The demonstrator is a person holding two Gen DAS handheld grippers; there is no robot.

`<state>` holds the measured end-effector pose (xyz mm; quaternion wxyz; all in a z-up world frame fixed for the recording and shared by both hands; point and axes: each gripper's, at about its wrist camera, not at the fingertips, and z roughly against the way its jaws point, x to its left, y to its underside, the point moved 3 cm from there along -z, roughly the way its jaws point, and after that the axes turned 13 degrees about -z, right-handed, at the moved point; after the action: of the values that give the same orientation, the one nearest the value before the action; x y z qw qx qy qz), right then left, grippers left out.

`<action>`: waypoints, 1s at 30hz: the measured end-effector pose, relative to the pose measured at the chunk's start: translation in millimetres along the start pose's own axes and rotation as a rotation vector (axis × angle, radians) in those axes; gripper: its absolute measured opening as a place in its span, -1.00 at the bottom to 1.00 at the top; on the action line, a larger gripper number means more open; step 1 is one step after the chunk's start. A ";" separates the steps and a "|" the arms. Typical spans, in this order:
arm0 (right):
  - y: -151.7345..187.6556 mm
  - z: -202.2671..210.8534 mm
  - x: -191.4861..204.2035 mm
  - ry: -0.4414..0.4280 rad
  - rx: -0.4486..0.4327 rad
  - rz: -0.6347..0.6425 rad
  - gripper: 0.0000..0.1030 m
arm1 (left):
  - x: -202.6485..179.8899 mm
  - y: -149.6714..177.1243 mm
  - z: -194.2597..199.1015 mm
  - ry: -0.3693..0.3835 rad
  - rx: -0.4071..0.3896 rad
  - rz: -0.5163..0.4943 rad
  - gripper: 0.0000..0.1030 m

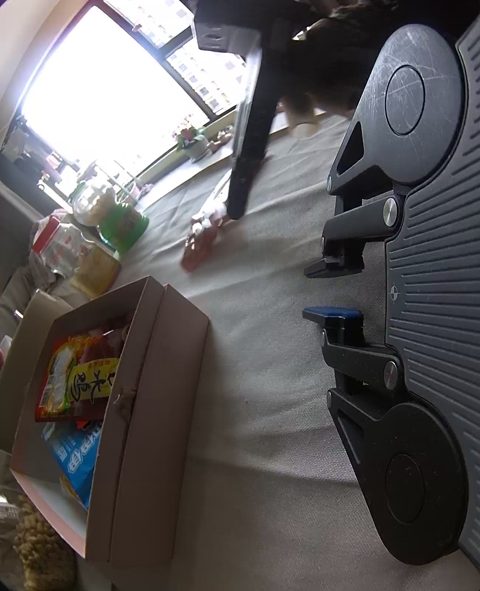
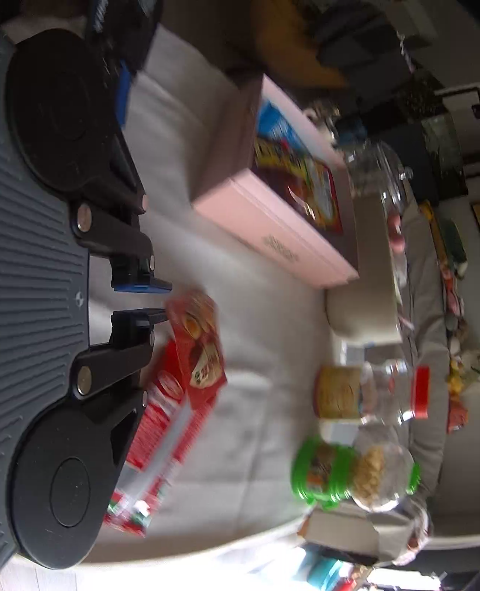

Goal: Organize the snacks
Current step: 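Reach right tool to the red cookie packet and wafer packet on the table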

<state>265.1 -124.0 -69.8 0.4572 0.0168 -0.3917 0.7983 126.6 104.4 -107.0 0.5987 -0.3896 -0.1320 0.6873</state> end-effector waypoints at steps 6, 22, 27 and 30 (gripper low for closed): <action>14.7 12.8 19.2 -0.037 -0.018 0.037 -0.67 | 0.4 -1.6 0.8 -0.011 0.001 0.004 -0.63; -5.8 -32.0 16.0 0.083 -0.107 0.052 -0.20 | 6.5 -2.8 10.6 -0.058 -0.050 -0.014 -0.63; 20.0 -4.1 29.8 -0.118 0.019 -0.004 -0.18 | 18.9 0.6 12.6 -0.008 -0.066 0.073 -0.63; 18.9 14.0 21.1 -0.054 -0.057 0.029 0.45 | 16.7 2.1 11.2 -0.018 -0.050 0.057 -0.63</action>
<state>234.2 -123.0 -63.5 0.4349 0.0197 -0.4267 0.7928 117.7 122.6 -107.2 0.5678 -0.4019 -0.1433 0.7040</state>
